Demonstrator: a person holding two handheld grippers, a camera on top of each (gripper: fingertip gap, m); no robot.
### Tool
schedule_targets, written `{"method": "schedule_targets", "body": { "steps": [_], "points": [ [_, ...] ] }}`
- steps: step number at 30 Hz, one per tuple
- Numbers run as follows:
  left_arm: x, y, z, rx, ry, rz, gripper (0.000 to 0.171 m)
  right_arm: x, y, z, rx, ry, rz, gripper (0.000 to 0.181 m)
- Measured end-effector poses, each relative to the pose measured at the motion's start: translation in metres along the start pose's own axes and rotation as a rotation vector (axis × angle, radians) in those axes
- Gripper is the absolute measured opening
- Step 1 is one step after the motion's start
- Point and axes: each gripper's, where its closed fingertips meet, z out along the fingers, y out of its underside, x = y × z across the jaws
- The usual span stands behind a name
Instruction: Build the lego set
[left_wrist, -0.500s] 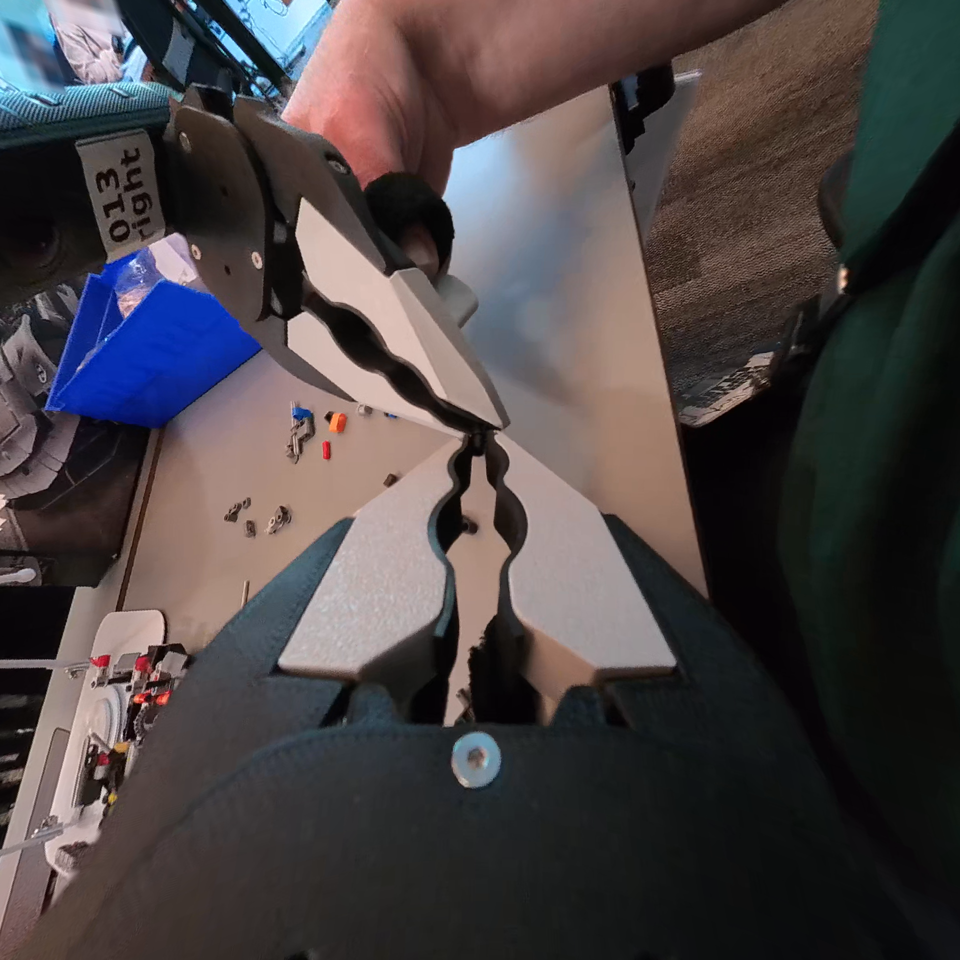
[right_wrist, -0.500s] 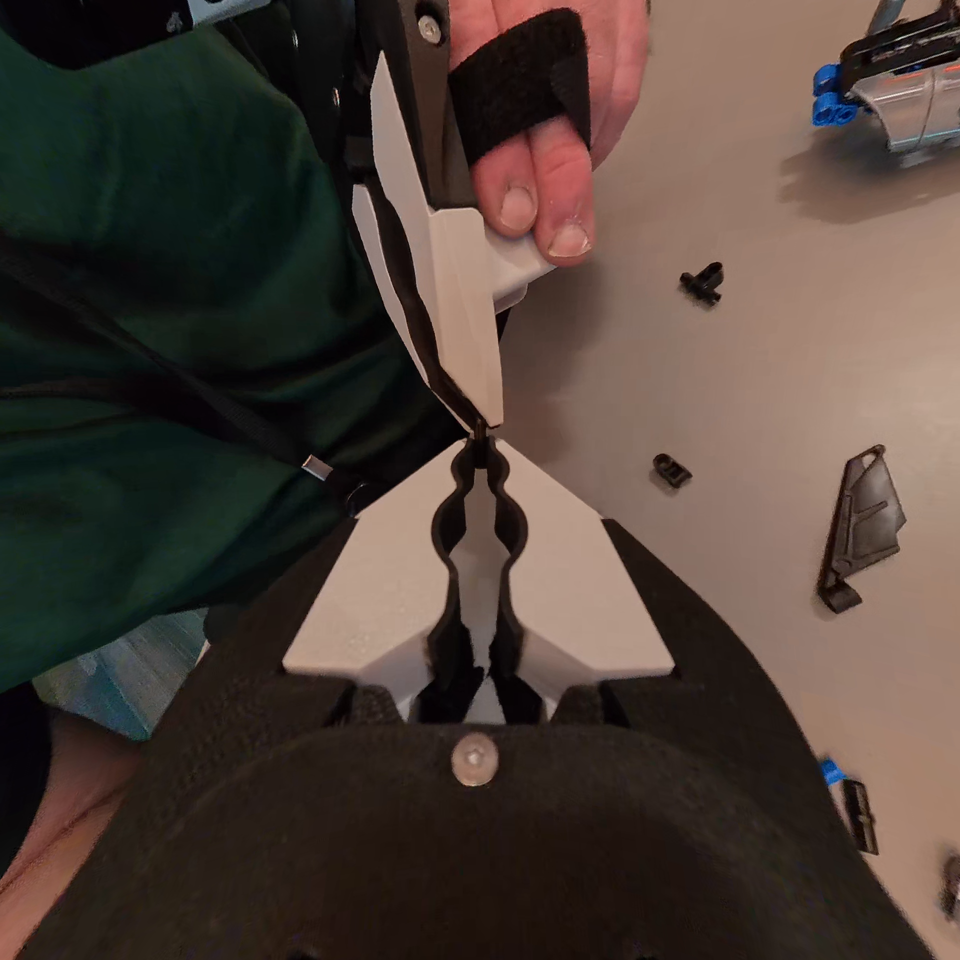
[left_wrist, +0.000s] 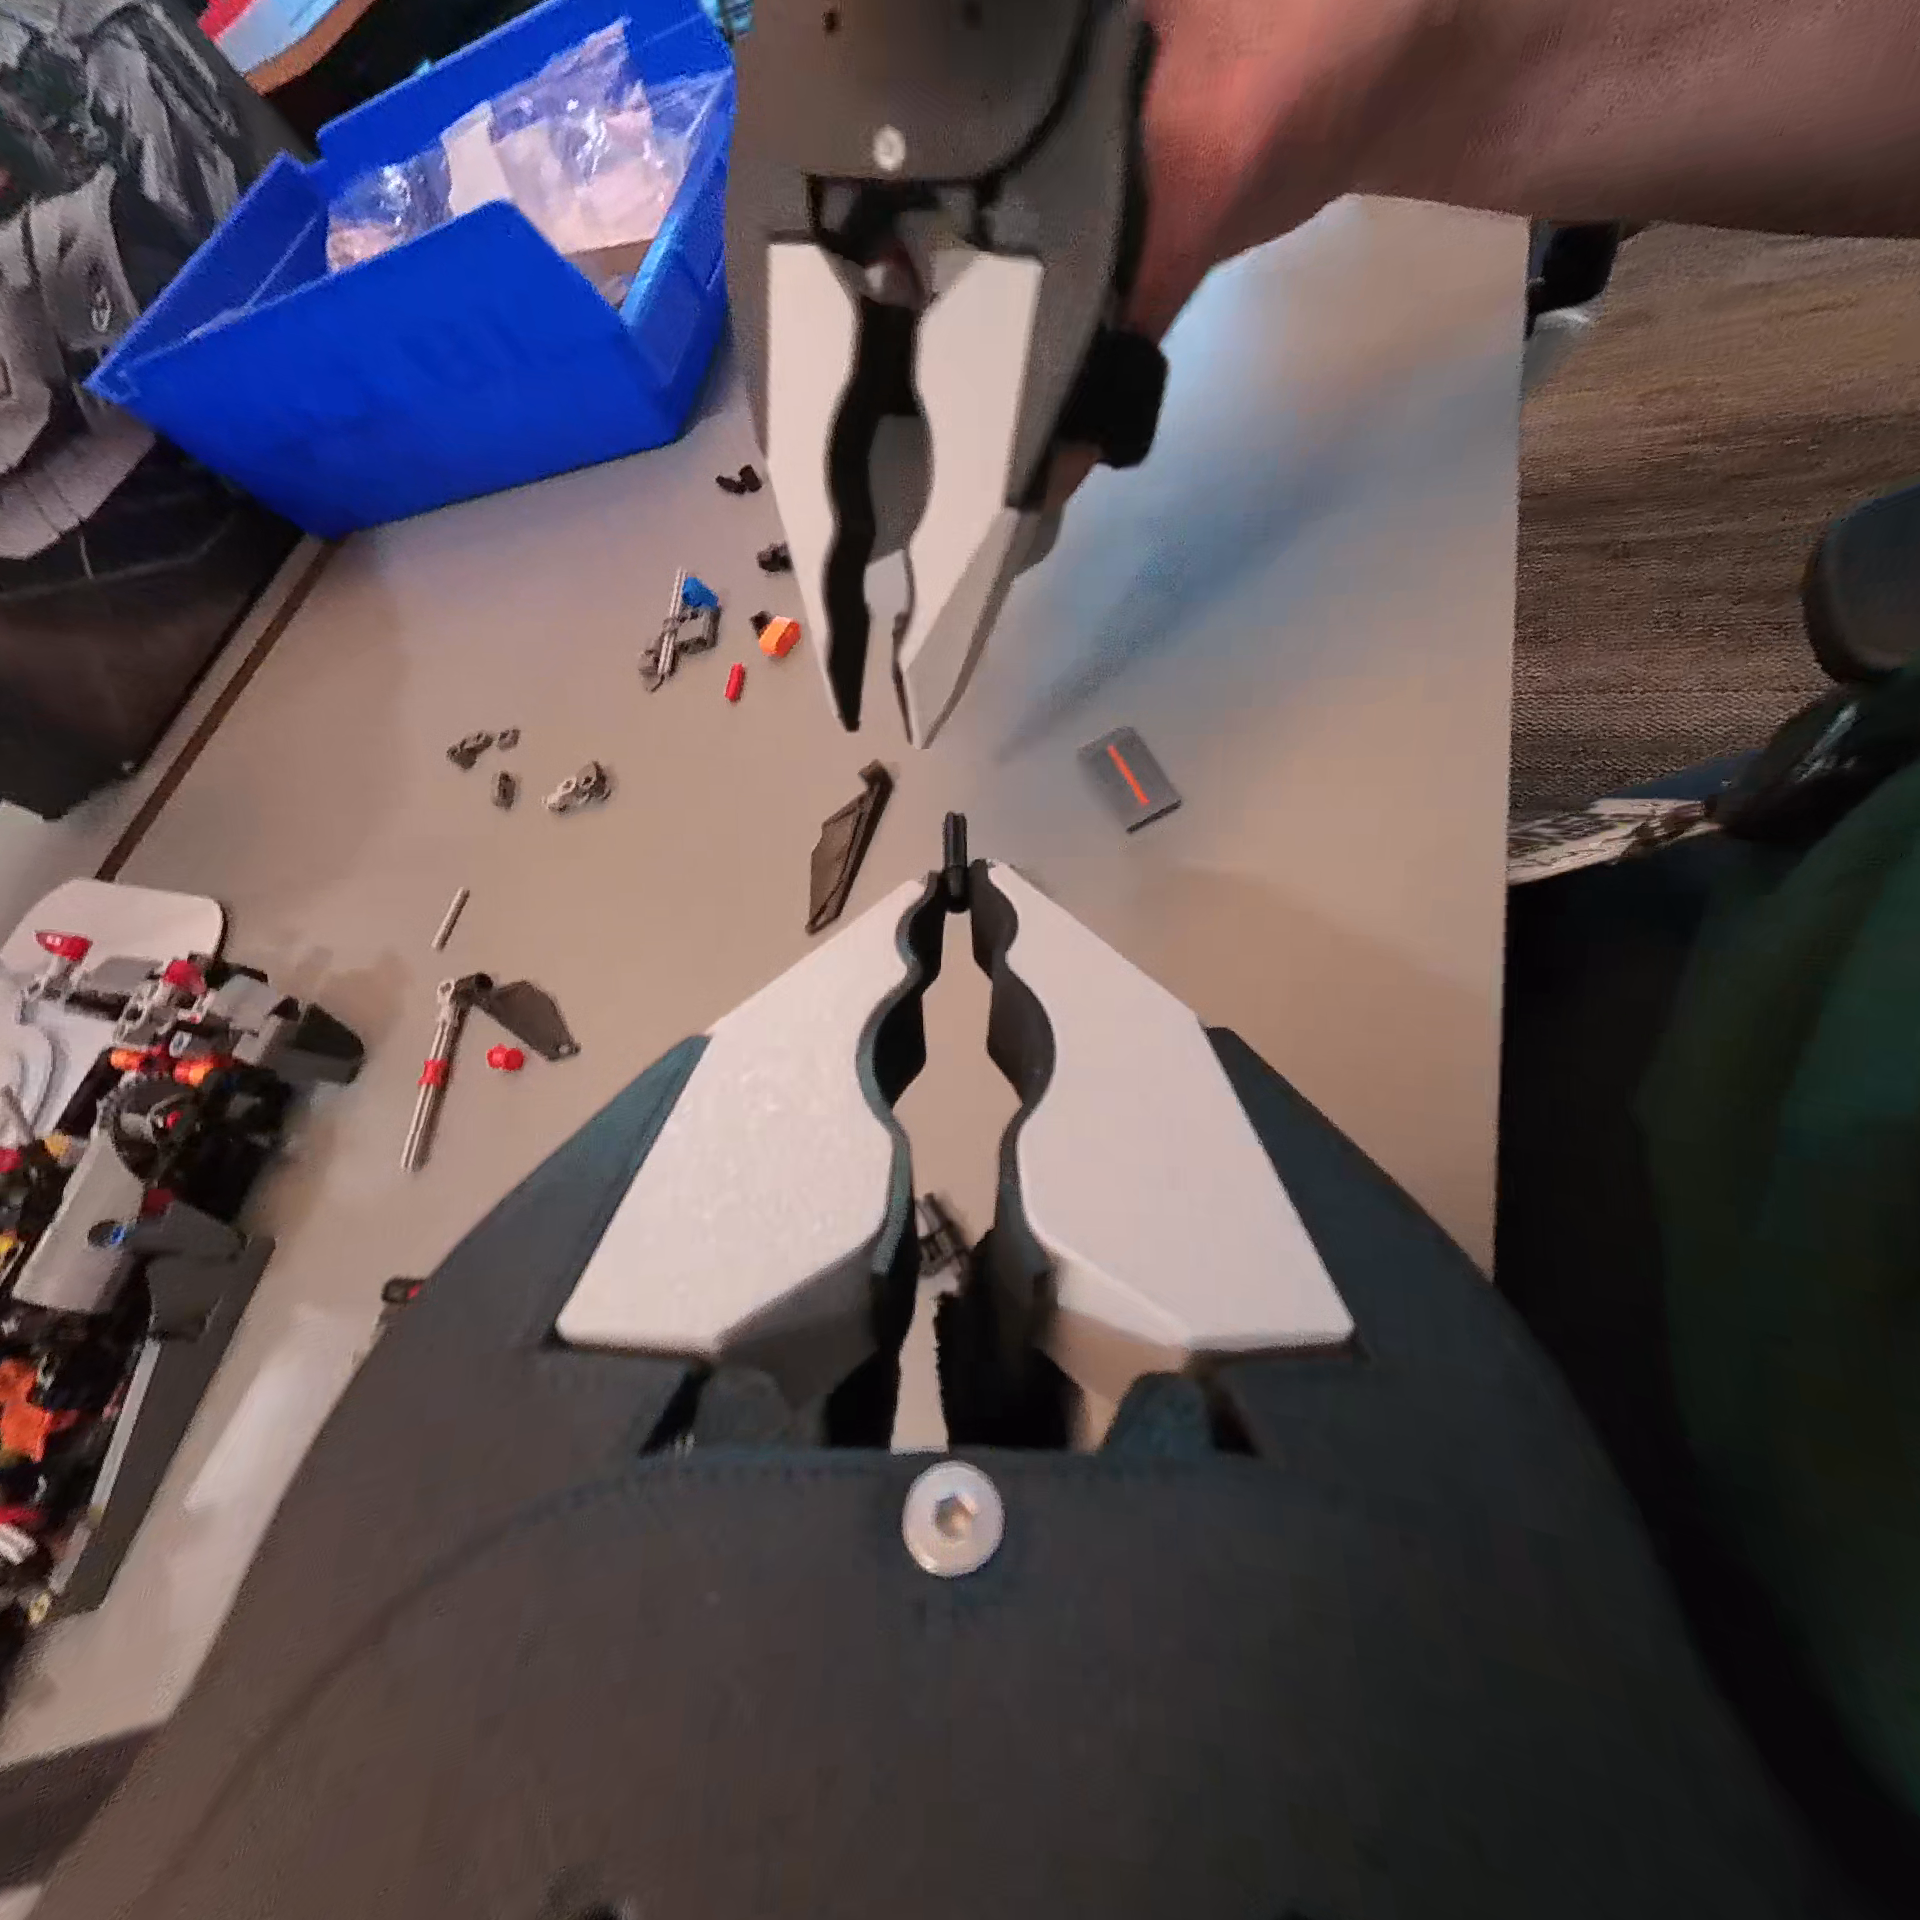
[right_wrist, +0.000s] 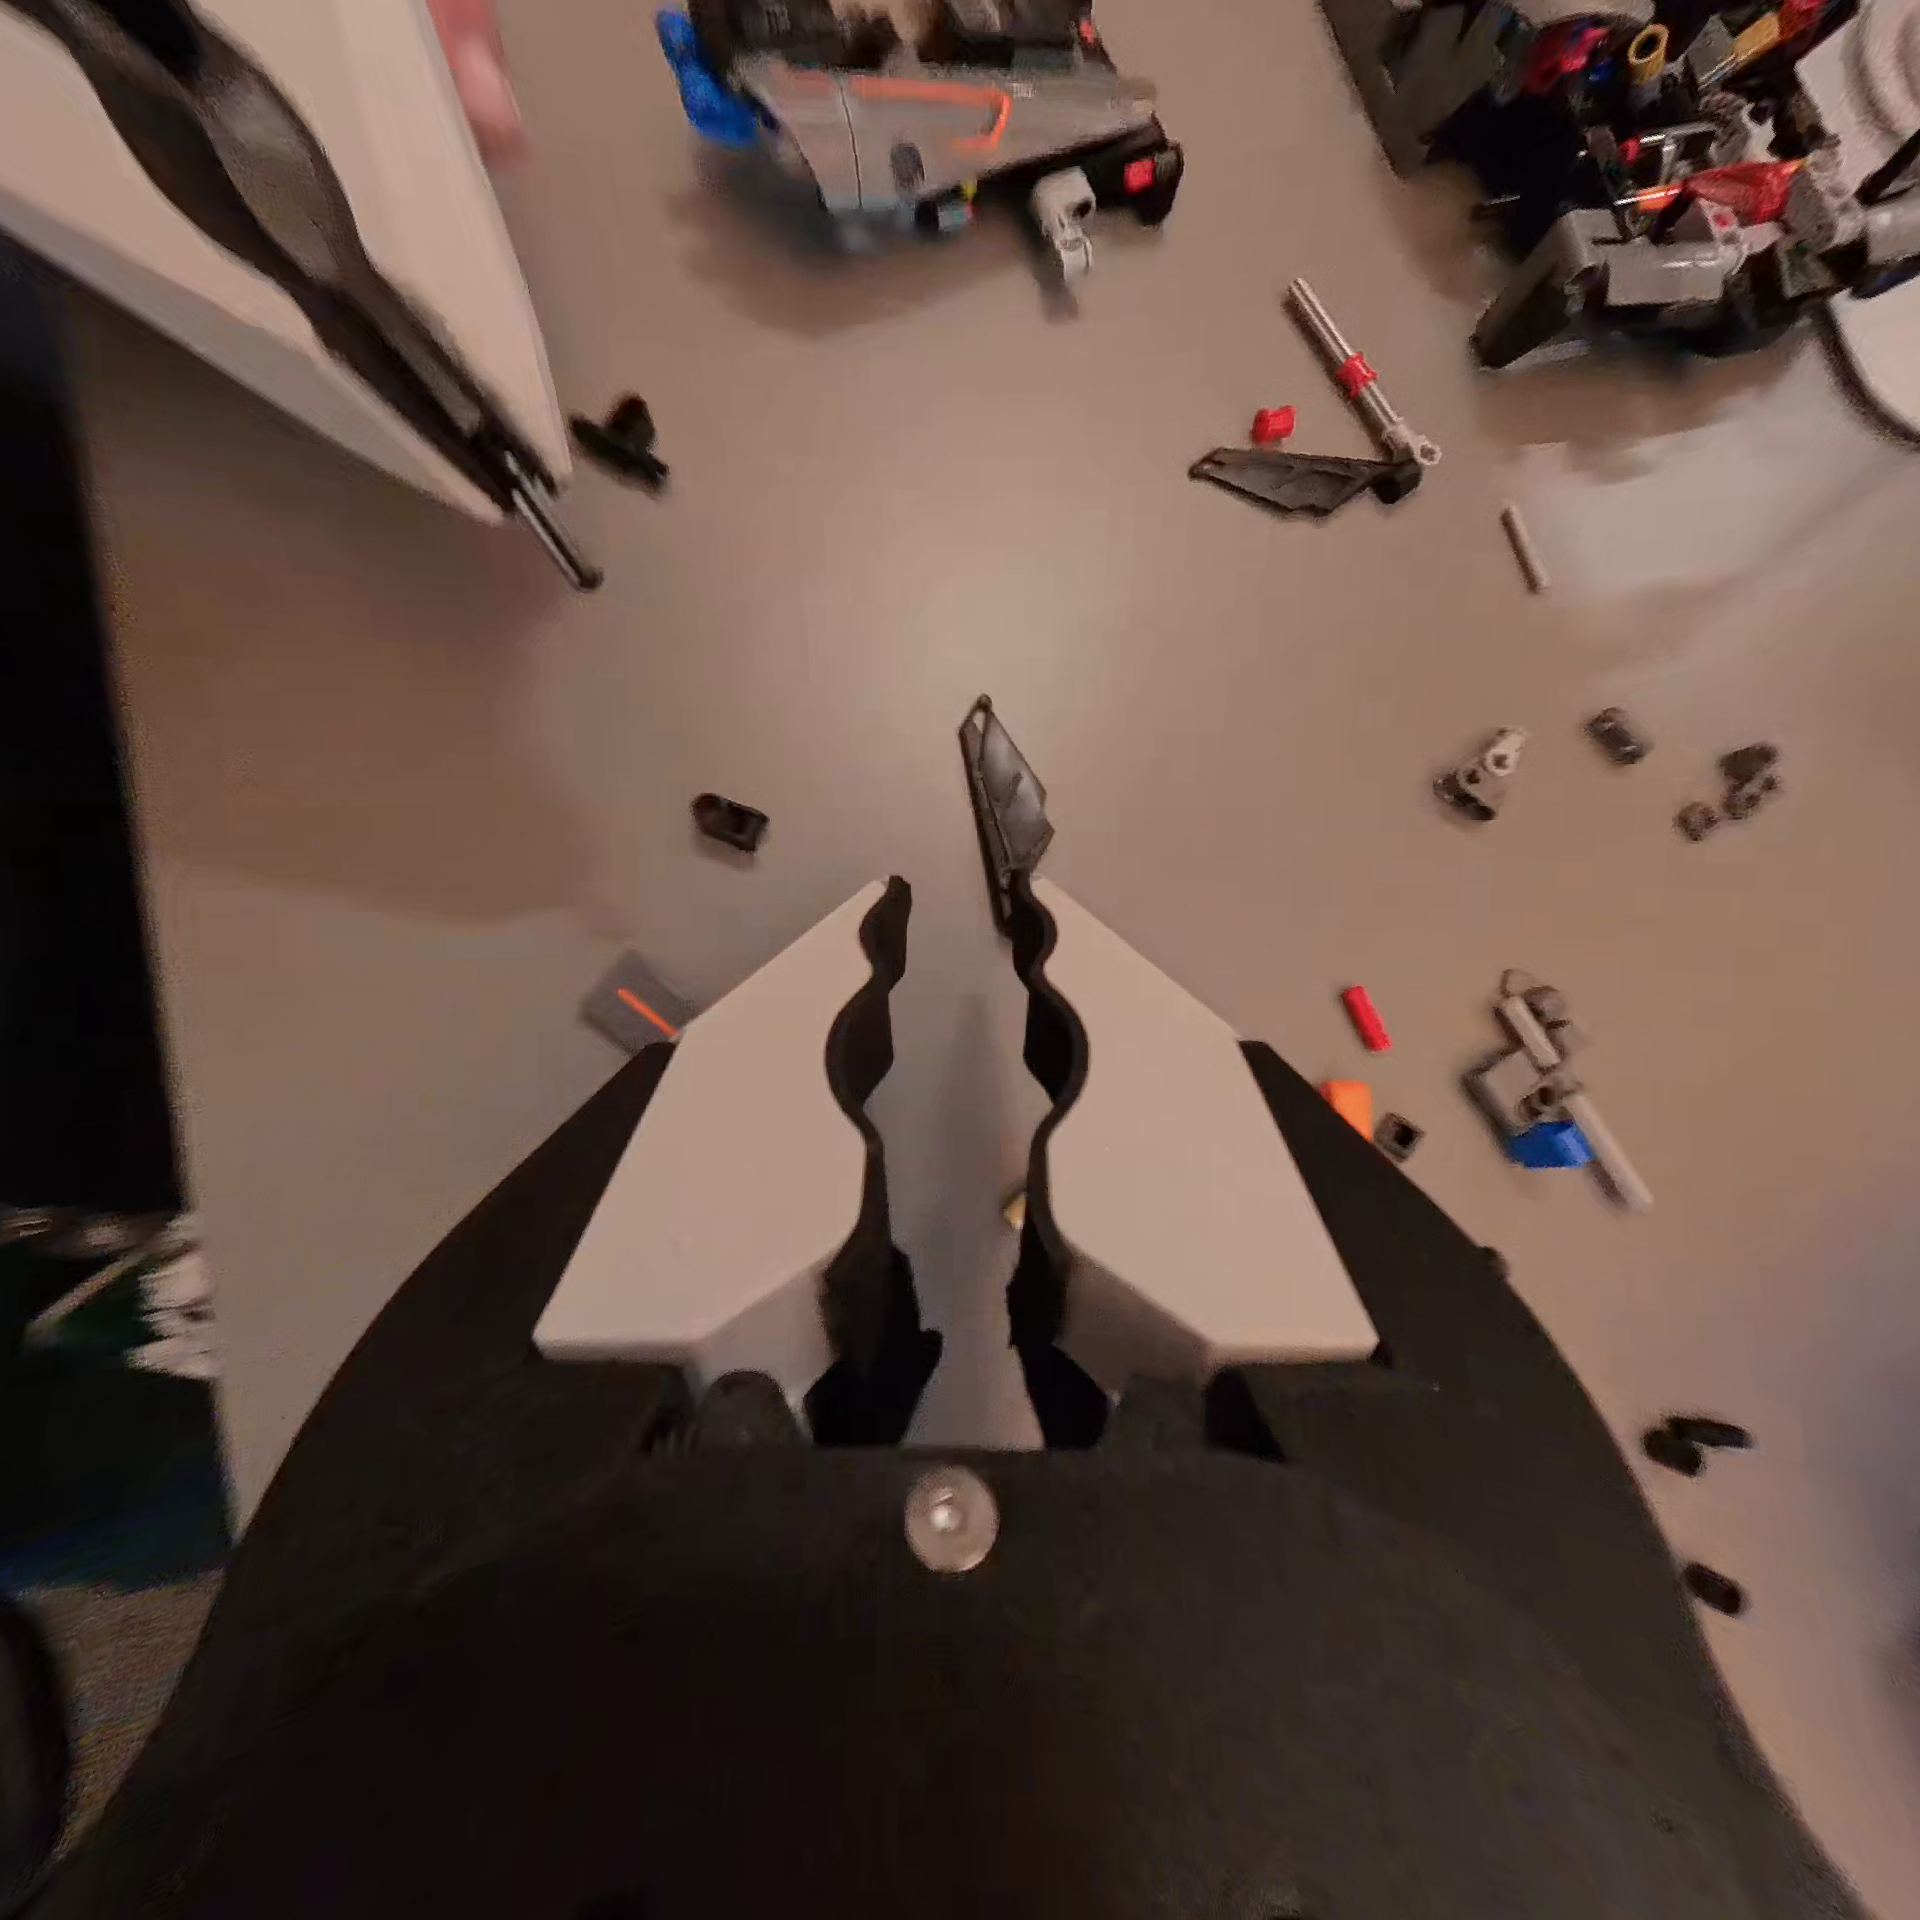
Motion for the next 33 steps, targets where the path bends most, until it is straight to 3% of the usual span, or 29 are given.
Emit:
{"method": "schedule_targets", "body": {
  "steps": [5, 13, 23, 33],
  "points": [
    [-0.007, 0.01, -0.005, -0.012, -0.017, -0.026, 0.003, 0.019, 0.011, 0.014, -0.1, 0.19, -0.09, 0.027],
    [-0.013, 0.017, -0.014, 0.013, -0.025, -0.062, 0.003, 0.018, 0.016, 0.022, -0.115, 0.194, -0.062, 0.008],
    [-0.012, 0.02, -0.015, 0.04, -0.002, -0.075, 0.003, 0.017, 0.018, 0.015, -0.087, 0.254, 0.008, 0.015],
    [-0.015, 0.023, -0.012, 0.042, 0.001, -0.092, 0.003, 0.021, 0.016, 0.021, -0.076, 0.27, 0.009, 0.006]
  ]
}}
